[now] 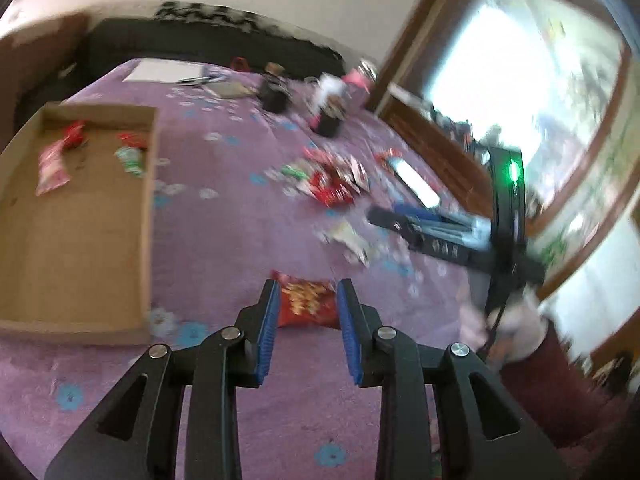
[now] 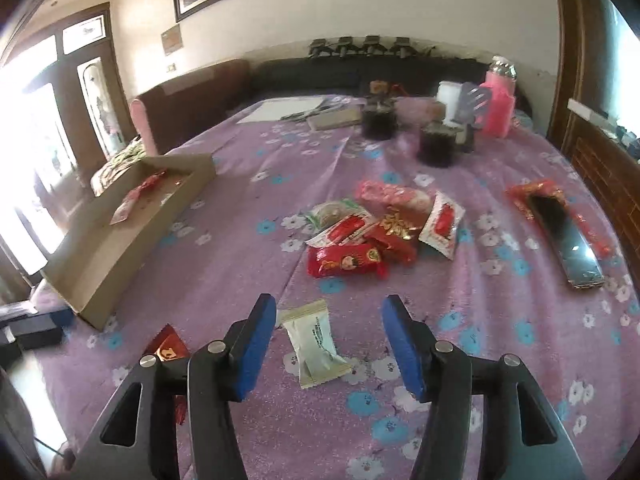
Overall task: Organize snacks
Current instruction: 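Grasp the white-wrapped candy with the right tool while the left tool lifts the red packet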
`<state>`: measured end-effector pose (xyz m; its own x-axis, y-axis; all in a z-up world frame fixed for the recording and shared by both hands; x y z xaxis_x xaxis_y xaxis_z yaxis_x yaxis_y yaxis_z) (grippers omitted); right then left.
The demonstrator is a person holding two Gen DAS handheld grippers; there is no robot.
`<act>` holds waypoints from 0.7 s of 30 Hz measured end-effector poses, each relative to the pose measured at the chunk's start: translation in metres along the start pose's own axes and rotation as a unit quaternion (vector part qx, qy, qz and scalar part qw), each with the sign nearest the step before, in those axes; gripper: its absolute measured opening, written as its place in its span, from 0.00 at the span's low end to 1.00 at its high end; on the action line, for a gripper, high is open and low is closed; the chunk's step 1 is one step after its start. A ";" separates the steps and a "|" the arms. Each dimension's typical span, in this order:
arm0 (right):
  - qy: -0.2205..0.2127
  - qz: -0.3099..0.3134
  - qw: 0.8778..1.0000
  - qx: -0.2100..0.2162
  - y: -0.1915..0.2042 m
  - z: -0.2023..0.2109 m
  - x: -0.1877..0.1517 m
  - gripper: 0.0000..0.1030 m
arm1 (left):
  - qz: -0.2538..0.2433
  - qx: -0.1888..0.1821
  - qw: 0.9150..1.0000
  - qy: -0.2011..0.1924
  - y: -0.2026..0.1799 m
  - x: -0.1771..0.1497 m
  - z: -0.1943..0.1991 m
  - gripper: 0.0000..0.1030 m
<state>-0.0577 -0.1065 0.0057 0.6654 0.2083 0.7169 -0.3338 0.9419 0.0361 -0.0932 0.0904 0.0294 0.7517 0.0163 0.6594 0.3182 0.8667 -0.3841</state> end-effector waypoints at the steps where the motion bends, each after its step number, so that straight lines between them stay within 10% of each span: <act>1: 0.013 0.011 1.000 0.011 0.003 -0.005 -0.001 0.57 | -0.028 0.008 1.000 0.005 -0.010 -0.002 -0.008 0.31; 5: 0.053 0.031 0.998 0.028 0.003 -0.031 -0.011 0.57 | -0.136 0.047 0.990 0.010 -0.034 -0.004 -0.029 0.56; 9: 0.064 0.020 0.997 0.035 -0.002 -0.043 -0.017 0.56 | -0.261 0.076 0.962 0.005 -0.049 -0.003 -0.044 0.77; 13: 0.068 0.014 0.997 0.040 -0.005 -0.046 -0.022 0.56 | -0.317 0.084 0.943 0.054 -0.047 -0.004 -0.068 0.77; 21: 0.069 0.019 0.997 0.028 -0.007 -0.045 -0.022 0.40 | -0.313 0.100 0.938 0.109 -0.034 -0.016 -0.092 0.78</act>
<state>-0.0399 -0.1057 -0.0418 0.7355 0.2809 0.6166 -0.3944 0.9174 0.0525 -0.0626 0.0151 -0.0278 0.5603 -0.6105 0.5598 0.6386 0.7488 0.1775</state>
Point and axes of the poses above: each gripper's, at about its wrist camera, not at the fingertips, and z roughly against the way its jaws point, y to its left, x to its top, the point moved 5 cm from there along -z, roughly the way its jaws point, and after that the axes turned 4 degrees about z, right-handed, at the moved point
